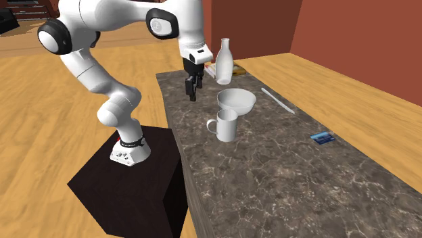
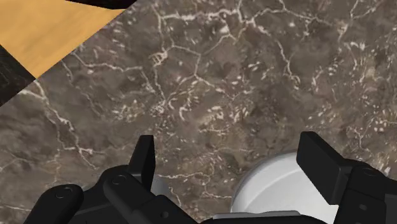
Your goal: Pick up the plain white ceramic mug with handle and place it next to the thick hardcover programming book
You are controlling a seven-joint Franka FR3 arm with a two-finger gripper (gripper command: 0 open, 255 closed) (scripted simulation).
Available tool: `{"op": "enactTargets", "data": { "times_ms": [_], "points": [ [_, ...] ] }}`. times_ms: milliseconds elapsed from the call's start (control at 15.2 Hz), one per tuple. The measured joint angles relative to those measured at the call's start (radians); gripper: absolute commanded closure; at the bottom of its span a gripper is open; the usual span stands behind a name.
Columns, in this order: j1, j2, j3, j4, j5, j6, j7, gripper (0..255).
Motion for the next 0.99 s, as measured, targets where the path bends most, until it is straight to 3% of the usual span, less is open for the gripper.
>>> {"op": "enactTargets", "data": {
  "times_ms": [726, 990],
  "points": [
    [-0.008, 0.339, -0.02, 0.261, -0.083, 0.146, -0.084, 0],
    [-0.008, 0.359, -0.02, 0.229, -0.086, 0.202, -0.086, 0]
  ]
}}
